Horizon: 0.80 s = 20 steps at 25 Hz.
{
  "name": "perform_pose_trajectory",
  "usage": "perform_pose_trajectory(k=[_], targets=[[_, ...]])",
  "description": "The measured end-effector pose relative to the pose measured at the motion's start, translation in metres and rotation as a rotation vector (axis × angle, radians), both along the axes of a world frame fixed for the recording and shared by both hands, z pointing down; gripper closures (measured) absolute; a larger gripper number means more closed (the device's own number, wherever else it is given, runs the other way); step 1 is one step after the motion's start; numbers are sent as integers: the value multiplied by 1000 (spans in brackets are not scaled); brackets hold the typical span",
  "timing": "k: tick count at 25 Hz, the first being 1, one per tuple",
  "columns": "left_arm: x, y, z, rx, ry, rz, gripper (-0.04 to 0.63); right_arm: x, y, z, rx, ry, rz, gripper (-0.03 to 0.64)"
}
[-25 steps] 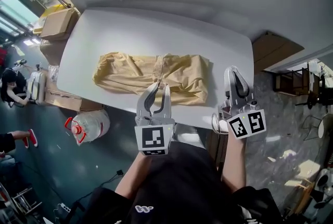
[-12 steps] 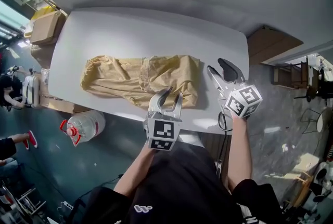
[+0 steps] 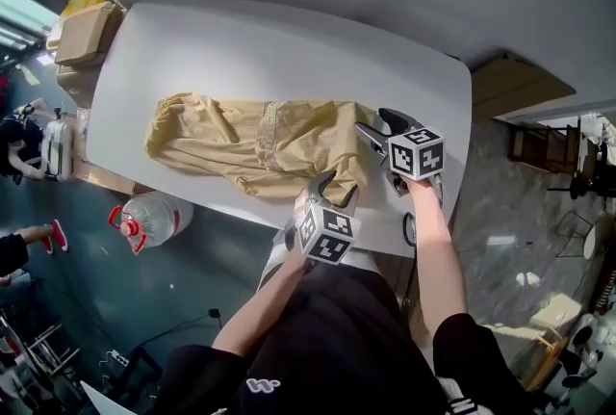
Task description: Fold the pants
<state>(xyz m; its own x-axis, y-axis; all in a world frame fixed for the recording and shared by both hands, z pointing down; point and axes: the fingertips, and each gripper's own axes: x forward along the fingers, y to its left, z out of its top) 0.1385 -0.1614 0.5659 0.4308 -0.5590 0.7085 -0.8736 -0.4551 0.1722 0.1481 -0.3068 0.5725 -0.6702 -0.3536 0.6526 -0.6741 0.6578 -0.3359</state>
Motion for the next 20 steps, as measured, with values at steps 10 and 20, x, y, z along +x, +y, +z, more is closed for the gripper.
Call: perform_pose_trajectory(k=[10,20], targets=[[12,6,59,-112,-66,-6,395,-11,-11,58,-170,24,34,389],[7,1,80,-156,-99,-11,560,-21,0,73,-195,51,-21,565]])
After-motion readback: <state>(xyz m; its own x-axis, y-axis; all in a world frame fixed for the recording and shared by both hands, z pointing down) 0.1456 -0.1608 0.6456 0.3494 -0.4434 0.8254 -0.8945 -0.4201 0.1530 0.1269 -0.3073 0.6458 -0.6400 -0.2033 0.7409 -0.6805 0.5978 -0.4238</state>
